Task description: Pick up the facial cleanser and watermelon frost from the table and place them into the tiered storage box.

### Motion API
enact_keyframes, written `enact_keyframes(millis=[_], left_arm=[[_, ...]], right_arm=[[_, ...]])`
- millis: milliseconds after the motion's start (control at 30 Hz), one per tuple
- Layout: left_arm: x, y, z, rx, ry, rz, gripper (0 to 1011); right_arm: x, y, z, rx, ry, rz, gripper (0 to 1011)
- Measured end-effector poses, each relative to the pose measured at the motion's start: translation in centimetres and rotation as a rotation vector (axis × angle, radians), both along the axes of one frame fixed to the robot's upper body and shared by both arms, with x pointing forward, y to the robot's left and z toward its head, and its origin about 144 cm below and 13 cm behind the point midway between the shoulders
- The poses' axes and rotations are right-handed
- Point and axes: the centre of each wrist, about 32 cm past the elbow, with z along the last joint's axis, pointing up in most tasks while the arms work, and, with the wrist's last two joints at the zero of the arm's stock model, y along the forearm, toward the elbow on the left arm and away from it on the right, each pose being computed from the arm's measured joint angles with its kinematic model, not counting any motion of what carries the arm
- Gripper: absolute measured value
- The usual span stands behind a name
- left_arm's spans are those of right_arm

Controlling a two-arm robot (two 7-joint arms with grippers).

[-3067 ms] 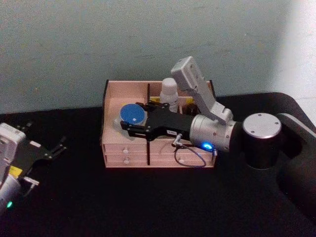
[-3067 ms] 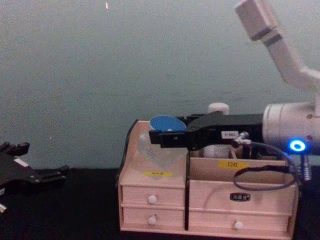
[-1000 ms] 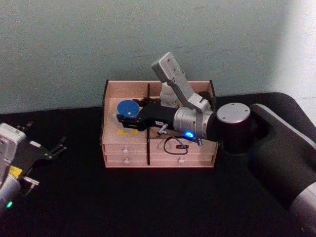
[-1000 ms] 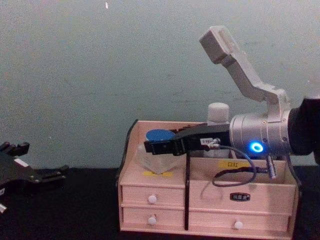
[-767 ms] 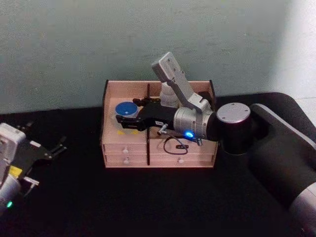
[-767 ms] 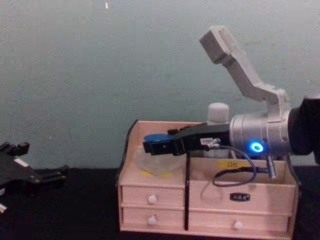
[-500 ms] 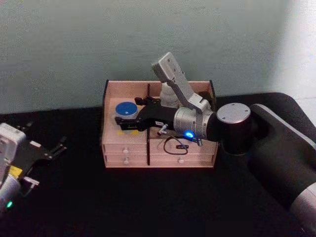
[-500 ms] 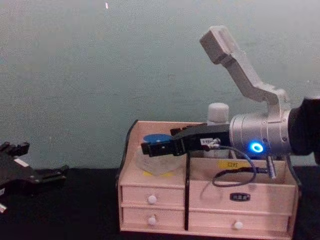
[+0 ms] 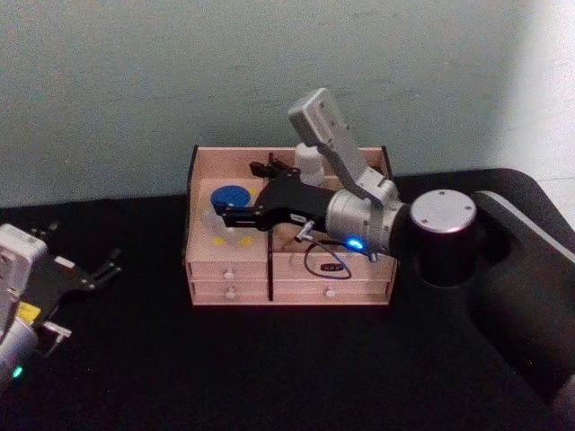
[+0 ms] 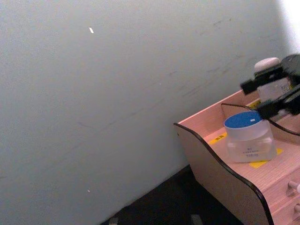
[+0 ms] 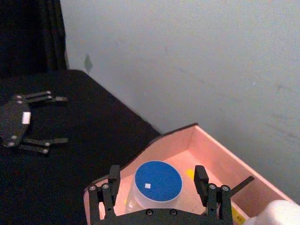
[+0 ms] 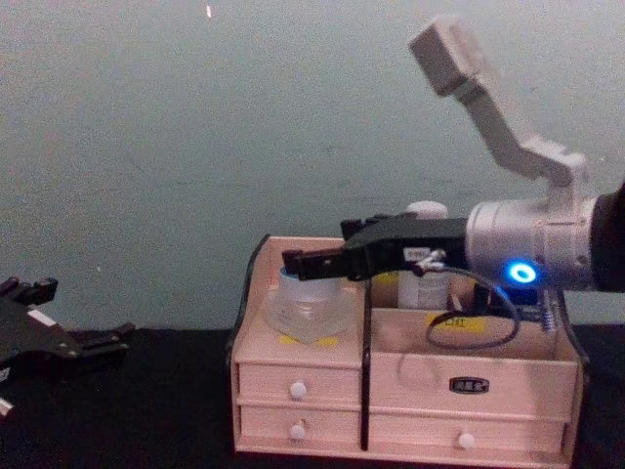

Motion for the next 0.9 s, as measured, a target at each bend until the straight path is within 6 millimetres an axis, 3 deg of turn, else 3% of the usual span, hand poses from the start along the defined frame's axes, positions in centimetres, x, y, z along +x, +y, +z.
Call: enact_keyframes(millis=[267, 400, 467, 633, 833, 900], left_arm=[[0.0, 0.0, 0.0, 0.000, 0.000, 0.000, 1001], [0.0, 0.0, 0.0, 0.000, 0.000, 0.000, 1001], [0.0, 0.0, 0.0, 0.000, 0.000, 0.000, 1001], [0.0, 0.0, 0.0, 0.000, 0.000, 0.000, 1001], [0.0, 0.0, 0.0, 0.000, 0.000, 0.000, 1002], [0.0, 0.0, 0.0, 0.000, 0.000, 0.000, 1001]], right_arm=[[-3.1, -2.5, 0.9, 0.043, -0.027, 0.045, 1002], [-5.3, -4.8, 0.7, 0.053, -0.015, 0.079, 1002], [-7.2, -6.8, 0.3, 0.046, -0.001, 0.094, 1002], [-9.4, -9.1, -0.2, 0.023, 0.013, 0.077, 1002], [-11.7, -12.3, -0.2, 0.001, 0.022, -0.076, 1002], [-12.4, -13.5, -0.1, -0.016, -0.003, -0.228, 1002]])
